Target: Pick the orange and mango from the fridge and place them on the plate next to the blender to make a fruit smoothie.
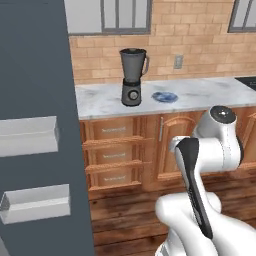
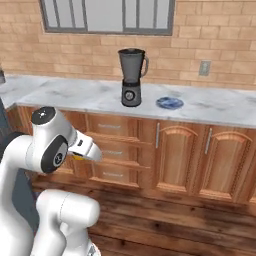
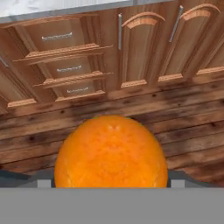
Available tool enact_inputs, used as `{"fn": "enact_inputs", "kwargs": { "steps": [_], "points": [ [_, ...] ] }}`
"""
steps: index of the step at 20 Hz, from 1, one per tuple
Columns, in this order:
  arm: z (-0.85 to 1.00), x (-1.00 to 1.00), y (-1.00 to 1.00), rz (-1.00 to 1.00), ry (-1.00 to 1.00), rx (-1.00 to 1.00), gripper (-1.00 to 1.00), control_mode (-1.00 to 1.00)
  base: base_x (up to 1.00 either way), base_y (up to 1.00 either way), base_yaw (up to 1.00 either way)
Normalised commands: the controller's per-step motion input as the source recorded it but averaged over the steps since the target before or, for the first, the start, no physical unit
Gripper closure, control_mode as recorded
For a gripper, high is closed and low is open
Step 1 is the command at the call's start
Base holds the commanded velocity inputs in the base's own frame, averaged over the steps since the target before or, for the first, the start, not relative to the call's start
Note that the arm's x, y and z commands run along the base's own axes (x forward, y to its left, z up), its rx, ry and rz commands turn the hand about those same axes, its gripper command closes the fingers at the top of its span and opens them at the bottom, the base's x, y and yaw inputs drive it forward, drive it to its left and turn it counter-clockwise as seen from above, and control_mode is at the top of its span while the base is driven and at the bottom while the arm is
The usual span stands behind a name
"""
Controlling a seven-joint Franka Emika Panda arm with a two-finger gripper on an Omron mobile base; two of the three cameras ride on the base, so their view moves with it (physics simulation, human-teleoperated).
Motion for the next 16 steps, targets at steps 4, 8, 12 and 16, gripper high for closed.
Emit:
{"fn": "enact_inputs", "kwargs": {
  "steps": [4, 8, 12, 16],
  "points": [
    [0.00, 0.00, 0.00, 0.00, 0.00, 0.00, 1.00, 1.00, 1.00, -0.67, 0.05],
    [0.00, 0.00, 0.00, 0.00, 0.00, 0.00, 1.00, 1.00, 1.00, -0.76, 0.03],
    [0.00, 0.00, 0.00, 0.00, 0.00, 0.00, 1.00, 1.00, 0.97, -0.69, 0.03],
    [0.00, 0.00, 0.00, 0.00, 0.00, 0.00, 1.00, 1.00, 0.73, -0.37, 0.01]
  ]
}}
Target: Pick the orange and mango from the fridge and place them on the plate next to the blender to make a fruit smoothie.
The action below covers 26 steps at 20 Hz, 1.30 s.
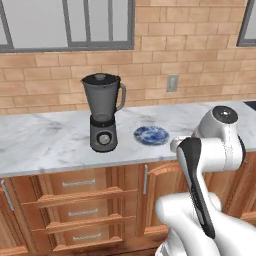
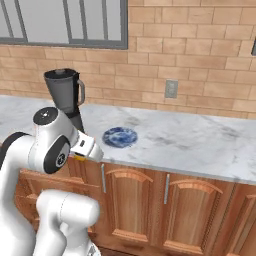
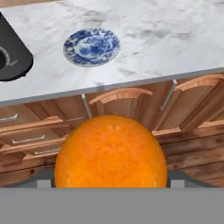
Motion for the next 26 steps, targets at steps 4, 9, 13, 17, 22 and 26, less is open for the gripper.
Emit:
{"fn": "enact_inputs", "kwargs": {
  "steps": [4, 9, 13, 17, 22, 26],
  "points": [
    [0.00, 0.00, 0.00, 0.00, 0.00, 0.00, 1.00, 1.00, 0.61, 0.00, 0.00],
    [-0.17, 0.76, -0.05, 0.06, 0.07, 0.10, 1.00, -1.00, 0.12, 0.00, 0.00],
    [-0.31, 1.00, -0.02, 0.10, 0.17, 0.07, 1.00, -1.00, 0.00, 0.00, 0.00],
    [-0.49, 0.97, -0.08, 0.12, 0.17, 0.02, 1.00, -1.00, 0.00, 0.00, 0.00],
    [-0.52, 0.82, -0.17, 0.15, 0.17, 0.00, 1.00, -1.00, 0.00, 0.00, 0.00],
    [-0.29, 0.61, -0.03, 0.10, 0.03, 0.00, 1.00, -1.00, 0.00, 0.00, 0.00]
  ]
}}
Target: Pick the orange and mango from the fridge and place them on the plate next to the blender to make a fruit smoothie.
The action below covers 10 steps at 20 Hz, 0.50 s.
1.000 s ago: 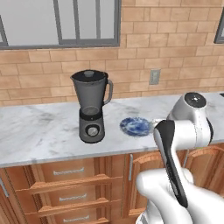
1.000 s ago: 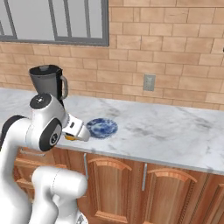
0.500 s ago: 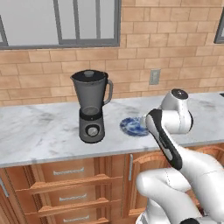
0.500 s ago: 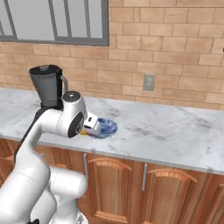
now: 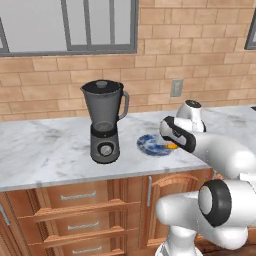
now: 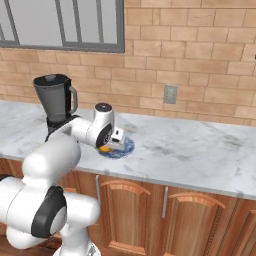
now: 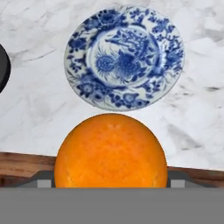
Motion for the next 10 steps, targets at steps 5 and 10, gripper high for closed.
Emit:
{"fn": "enact_inputs", "kwargs": {
  "steps": [5, 10],
  "points": [
    [-0.37, 0.50, 0.00, 0.07, 0.04, 0.00, 1.00, -1.00, 0.00, 0.00, 0.00],
    [-0.53, 0.46, 0.00, 0.08, 0.05, 0.00, 1.00, -1.00, 0.00, 0.00, 0.00]
  ]
}}
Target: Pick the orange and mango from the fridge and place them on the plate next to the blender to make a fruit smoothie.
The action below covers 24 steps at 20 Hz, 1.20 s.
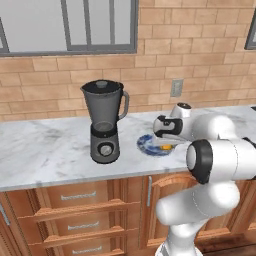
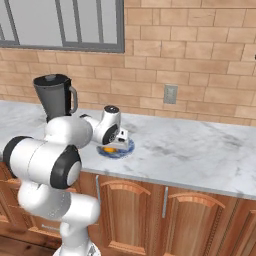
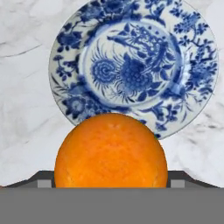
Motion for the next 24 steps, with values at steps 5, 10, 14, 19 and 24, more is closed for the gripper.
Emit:
{"fn": "enact_inputs", "kwargs": {
  "steps": [5, 10, 14, 19, 24],
  "points": [
    [-0.36, 0.44, 0.01, 0.04, 0.04, 0.00, 1.00, -1.00, 0.00, 0.00, 0.00],
    [-0.29, 0.43, 0.01, 0.03, 0.01, 0.00, 1.00, -1.00, 0.00, 0.00, 0.00],
    [-0.30, 0.39, 0.00, 0.03, 0.01, 0.00, 1.00, -1.00, 0.00, 0.00, 0.00],
    [-0.24, 0.10, 0.06, 0.00, 0.01, 0.00, -1.00, -1.00, 0.00, 0.00, 0.00],
    [0.09, -0.13, 0.00, 0.00, 0.00, 0.00, -1.00, -1.00, 0.00, 0.00, 0.00]
  ]
}}
